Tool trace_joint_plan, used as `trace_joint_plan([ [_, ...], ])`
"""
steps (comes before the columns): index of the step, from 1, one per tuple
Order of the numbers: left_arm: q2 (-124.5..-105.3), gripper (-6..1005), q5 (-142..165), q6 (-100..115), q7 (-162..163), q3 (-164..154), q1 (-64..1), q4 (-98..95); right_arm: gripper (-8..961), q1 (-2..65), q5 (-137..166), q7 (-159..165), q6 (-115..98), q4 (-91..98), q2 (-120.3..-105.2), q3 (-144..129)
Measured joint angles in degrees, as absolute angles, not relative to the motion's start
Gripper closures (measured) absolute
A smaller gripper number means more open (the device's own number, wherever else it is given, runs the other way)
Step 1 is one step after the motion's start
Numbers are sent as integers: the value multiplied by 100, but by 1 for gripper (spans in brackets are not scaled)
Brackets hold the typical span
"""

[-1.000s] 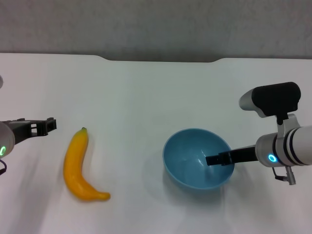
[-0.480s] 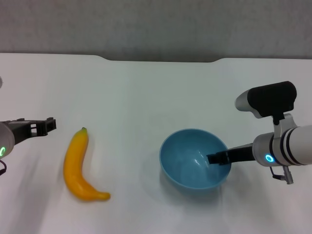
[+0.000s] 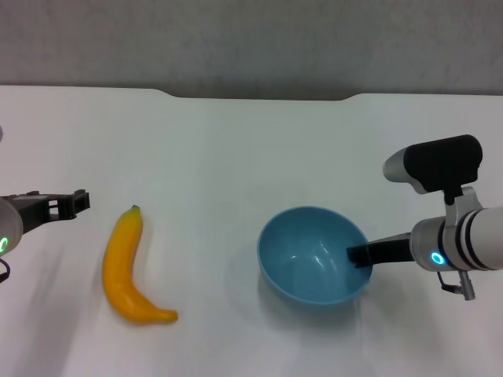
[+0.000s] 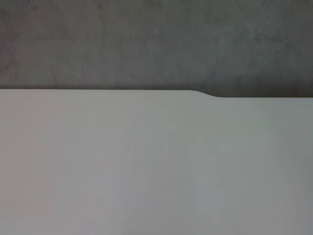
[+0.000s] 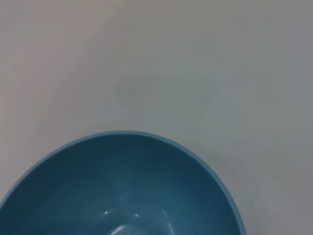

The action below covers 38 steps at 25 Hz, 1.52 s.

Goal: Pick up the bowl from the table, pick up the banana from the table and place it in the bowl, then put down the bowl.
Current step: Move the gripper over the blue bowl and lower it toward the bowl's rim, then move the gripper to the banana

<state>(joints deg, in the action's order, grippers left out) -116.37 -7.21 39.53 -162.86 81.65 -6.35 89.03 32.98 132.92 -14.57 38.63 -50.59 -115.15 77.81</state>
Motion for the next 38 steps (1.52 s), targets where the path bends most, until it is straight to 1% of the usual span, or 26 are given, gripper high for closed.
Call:
trace_joint_plan([
  [2, -11637, 286, -721, 3946, -16286, 8165, -634, 8903, 787, 3289, 13288, -1461, 3858, -5064, -11514, 7783],
  [8, -11637, 285, -721, 3927, -16286, 8165, -626, 8903, 909, 3285, 13283, -1467, 3839, -5067, -11513, 7787],
  [13, -11634, 286, -721, 3919, -16286, 8165, -600, 8903, 909, 3209, 13304, -1458, 3827, -5250, -11507, 7788],
  [22, -11605, 285, -775, 4201, -16286, 8020, -628, 8979, 913, 2824, 13627, -1465, 3873, -6021, -11491, 8128],
  [28, -11613, 284, -916, 4529, -16286, 7813, -841, 8885, 917, 2714, 13652, -1465, 3840, -6166, -11496, 8171],
  [38, -11638, 281, -1162, 4472, -16286, 7599, -1103, 8547, 918, 2598, 13747, -1467, 3800, -6322, -11504, 8185],
])
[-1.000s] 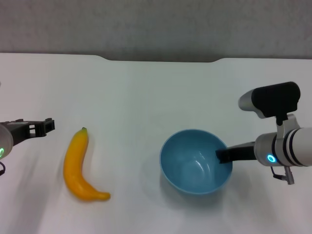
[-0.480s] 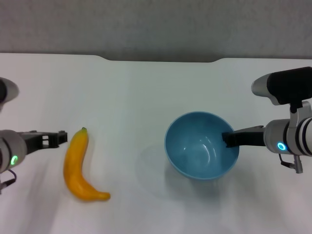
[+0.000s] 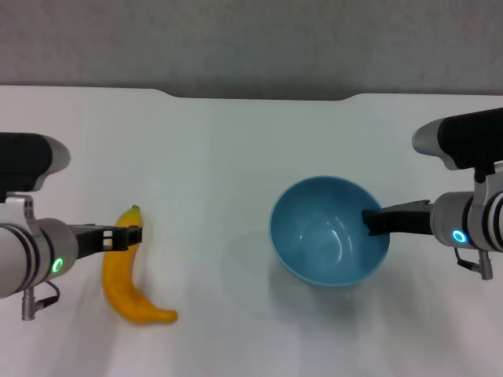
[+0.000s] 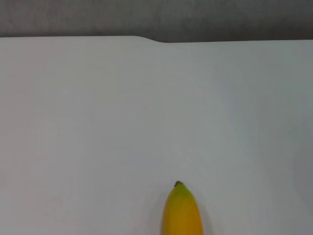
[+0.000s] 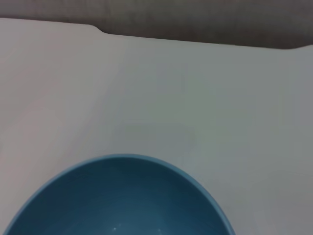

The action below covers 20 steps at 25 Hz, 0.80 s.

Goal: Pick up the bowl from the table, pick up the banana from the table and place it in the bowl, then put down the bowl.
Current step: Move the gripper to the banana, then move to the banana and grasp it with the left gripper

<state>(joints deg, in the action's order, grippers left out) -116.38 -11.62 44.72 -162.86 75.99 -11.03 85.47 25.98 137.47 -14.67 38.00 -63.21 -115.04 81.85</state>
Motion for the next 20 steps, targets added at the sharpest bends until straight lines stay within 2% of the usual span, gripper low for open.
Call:
trace_joint_plan([
  [6, -11645, 279, -1168, 4294, -16285, 7537, -1195, 8299, 918, 2504, 13748, -1468, 3768, -6455, -11505, 8212],
  [12, -11654, 212, -1169, 4161, -16259, 7523, -1206, 8116, 919, 2210, 13748, -1472, 3717, -6654, -11490, 8452],
  [20, -11663, 195, -1226, 3917, -16247, 7474, -1205, 7894, 918, 2159, 13824, -1477, 3717, -6707, -11487, 8474],
])
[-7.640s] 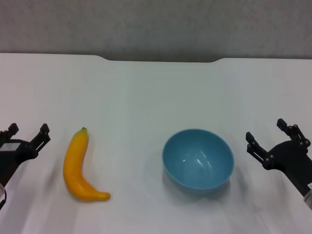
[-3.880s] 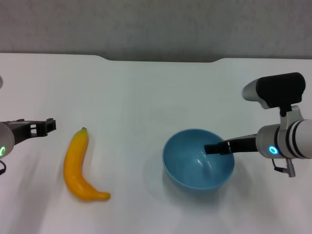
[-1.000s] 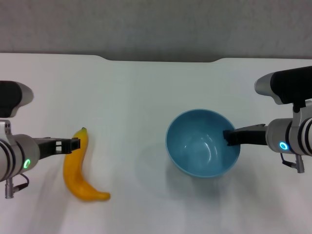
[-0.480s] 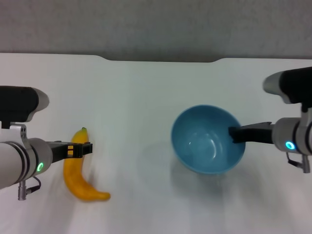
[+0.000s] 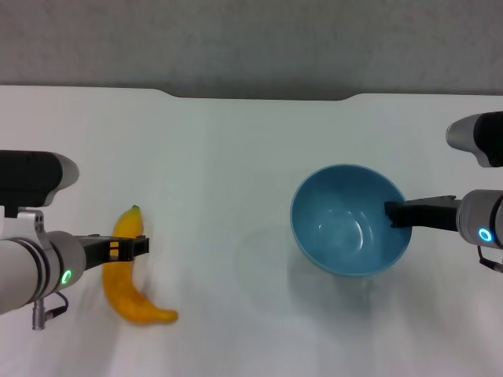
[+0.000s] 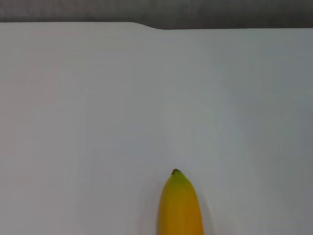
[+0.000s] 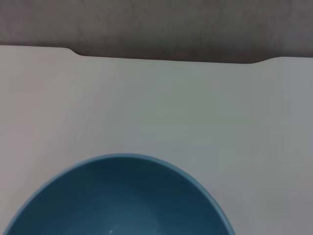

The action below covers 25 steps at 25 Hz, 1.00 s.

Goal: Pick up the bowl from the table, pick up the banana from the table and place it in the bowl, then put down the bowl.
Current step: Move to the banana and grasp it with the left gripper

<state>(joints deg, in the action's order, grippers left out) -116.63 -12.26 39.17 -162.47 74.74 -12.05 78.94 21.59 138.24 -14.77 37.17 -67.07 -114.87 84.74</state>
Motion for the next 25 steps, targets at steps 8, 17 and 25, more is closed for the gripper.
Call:
trace_joint_plan([
  [8, -11668, 178, -1537, 3518, -16266, 7293, -1264, 7664, 919, 2209, 13884, -1477, 3715, -6669, -11496, 8438],
  [17, -11675, 158, -1530, 3257, -16246, 7278, -1331, 7341, 918, 2241, 13864, -1477, 3591, -6694, -11505, 8285],
  [25, -11672, 141, -1451, 3113, -16245, 7322, -1360, 7090, 918, 2275, 13845, -1477, 3585, -6672, -11505, 8268],
])
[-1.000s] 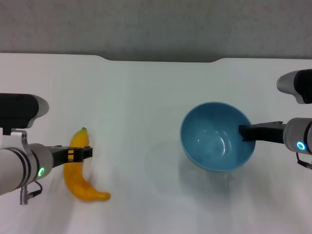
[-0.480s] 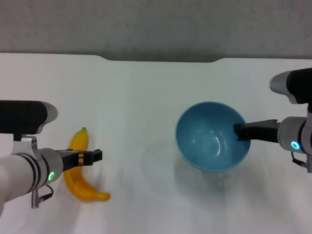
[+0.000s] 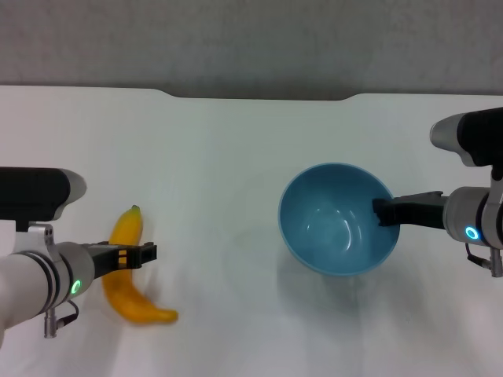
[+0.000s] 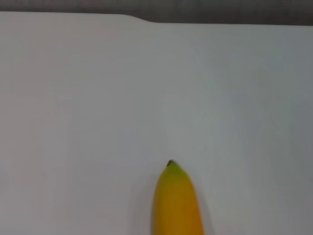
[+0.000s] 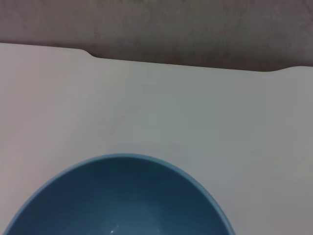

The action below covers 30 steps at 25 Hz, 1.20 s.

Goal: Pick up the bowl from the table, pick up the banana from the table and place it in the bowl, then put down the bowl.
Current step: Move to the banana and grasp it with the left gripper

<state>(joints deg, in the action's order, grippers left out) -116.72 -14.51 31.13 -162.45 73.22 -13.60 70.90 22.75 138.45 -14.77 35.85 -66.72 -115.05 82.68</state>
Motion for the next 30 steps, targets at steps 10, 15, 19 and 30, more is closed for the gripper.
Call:
trace_joint_plan([
  [10, -11677, 115, -1449, 2930, -16234, 7312, -1425, 6847, 918, 2277, 13833, -1477, 3587, -6686, -11505, 8241],
  [15, -11679, 97, -1450, 2917, -16234, 7336, -1423, 6812, 919, 2277, 13833, -1477, 3587, -6683, -11505, 8209],
  [19, -11673, 98, -1461, 2906, -16233, 7328, -1366, 6963, 919, 2277, 13834, -1477, 3586, -6668, -11505, 8207],
  [30, -11676, 99, -1348, 2653, -16258, 7283, -1352, 6802, 915, 2279, 13834, -1477, 3585, -6669, -11505, 8194],
])
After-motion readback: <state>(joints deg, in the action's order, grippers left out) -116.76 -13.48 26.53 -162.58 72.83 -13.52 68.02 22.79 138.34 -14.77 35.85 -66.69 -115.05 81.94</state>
